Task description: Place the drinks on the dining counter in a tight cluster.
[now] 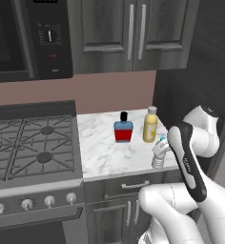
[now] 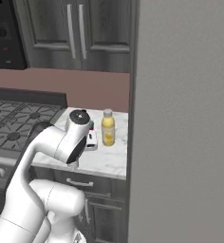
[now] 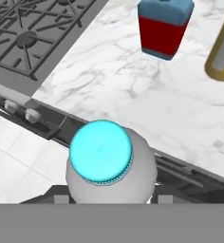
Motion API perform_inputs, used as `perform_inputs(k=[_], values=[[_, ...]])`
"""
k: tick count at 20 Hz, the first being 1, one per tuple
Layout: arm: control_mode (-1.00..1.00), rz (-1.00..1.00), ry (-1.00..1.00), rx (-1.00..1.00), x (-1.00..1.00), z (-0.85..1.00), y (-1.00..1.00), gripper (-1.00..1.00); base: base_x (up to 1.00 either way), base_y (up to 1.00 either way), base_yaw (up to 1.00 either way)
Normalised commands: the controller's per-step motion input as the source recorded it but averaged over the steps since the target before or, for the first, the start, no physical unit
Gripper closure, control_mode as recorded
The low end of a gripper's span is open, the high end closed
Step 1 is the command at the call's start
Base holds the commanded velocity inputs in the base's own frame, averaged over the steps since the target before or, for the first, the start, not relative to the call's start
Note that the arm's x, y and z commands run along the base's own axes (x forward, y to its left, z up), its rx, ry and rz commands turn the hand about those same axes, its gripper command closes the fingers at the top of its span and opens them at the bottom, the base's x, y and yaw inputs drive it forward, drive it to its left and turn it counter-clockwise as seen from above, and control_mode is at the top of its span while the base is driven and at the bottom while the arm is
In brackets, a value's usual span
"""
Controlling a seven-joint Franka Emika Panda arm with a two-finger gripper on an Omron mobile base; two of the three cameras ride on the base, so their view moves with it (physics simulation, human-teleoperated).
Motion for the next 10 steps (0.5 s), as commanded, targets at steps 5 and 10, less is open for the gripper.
perform_inputs(k=[5,10], values=[[1.0,0.0,0.0,0.0,0.0,0.0,0.0,1.0,-0.62,0.17,0.11],[1.0,0.0,0.0,0.0,0.0,0.0,0.0,1.0,-0.59,0.17,0.14]])
